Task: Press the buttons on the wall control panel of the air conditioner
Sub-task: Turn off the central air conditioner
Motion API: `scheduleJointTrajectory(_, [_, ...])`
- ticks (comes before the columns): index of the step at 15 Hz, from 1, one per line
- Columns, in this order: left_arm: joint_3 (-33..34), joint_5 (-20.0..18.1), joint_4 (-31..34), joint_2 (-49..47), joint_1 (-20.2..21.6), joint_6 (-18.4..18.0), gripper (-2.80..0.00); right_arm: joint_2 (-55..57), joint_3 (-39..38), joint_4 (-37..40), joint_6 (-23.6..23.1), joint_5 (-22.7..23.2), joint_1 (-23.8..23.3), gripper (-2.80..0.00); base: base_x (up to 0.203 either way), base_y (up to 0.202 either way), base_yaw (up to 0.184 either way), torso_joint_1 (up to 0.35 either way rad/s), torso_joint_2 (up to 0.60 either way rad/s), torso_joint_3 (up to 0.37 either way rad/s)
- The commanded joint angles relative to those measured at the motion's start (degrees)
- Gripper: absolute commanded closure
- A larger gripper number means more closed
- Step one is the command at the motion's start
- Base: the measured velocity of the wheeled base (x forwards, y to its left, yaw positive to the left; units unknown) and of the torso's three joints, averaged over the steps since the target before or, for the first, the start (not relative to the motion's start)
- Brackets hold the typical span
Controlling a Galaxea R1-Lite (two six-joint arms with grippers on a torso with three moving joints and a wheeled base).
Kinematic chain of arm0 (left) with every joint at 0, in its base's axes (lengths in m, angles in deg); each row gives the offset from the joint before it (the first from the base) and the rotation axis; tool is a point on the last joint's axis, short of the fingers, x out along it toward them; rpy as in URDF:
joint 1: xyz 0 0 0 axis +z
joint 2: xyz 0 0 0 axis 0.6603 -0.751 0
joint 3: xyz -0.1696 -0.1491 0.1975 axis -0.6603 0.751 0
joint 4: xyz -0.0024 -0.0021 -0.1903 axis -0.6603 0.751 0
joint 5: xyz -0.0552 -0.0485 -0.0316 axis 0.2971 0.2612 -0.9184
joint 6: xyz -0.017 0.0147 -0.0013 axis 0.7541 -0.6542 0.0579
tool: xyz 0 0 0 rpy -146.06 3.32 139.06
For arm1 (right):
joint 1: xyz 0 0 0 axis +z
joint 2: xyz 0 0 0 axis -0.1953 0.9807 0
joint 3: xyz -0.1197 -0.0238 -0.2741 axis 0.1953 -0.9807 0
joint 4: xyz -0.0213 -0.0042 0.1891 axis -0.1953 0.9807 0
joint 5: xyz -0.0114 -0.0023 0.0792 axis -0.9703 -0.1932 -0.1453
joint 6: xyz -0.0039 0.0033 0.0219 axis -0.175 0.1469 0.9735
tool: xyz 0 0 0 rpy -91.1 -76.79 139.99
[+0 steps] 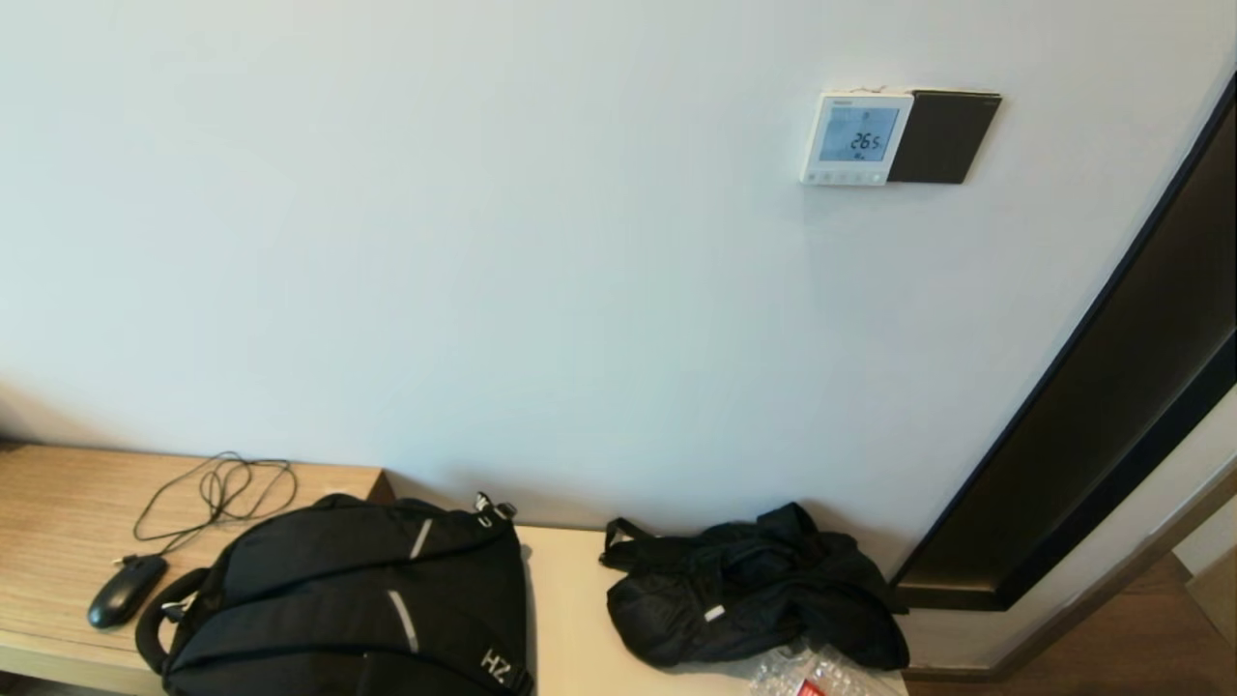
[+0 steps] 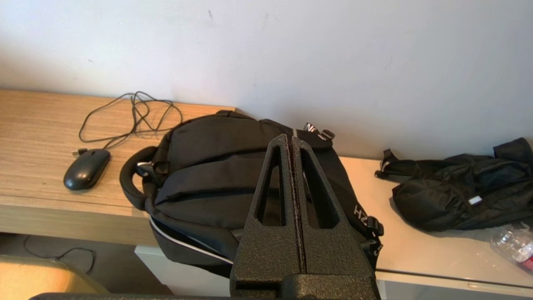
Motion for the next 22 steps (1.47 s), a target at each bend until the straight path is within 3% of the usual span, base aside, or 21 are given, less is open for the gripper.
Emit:
scheduleJointTrajectory(1, [0.00,0.04,0.01,0.02,0.01,-0.03,0.00,-0.01,0.00,0.00,-0.03,0.02,0.02,0.00,0.000,0.000,0.000,0.000,0.00,0.000])
scheduleJointTrajectory(11, [0.00,0.04,0.01,-0.03,0.01,-0.02,0.00,0.06,2.27,0.59,-0.49,-0.54,-0.07,0.00,0.000,0.000,0.000,0.000,0.00,0.000])
scheduleJointTrajectory(16, [0.00,0.04,0.01,0.02,0.01,0.06,0.00,8.51,18.49,9.65,-0.90,0.03,0.07,0.00,0.000,0.000,0.000,0.000,0.00,0.000])
scheduleJointTrajectory(22, [0.00,0.04,0.01,0.02,0.01,0.04,0.00,32.99,36.04,5.97,-0.98,0.10,0.35,0.00,0.000,0.000,0.000,0.000,0.00,0.000])
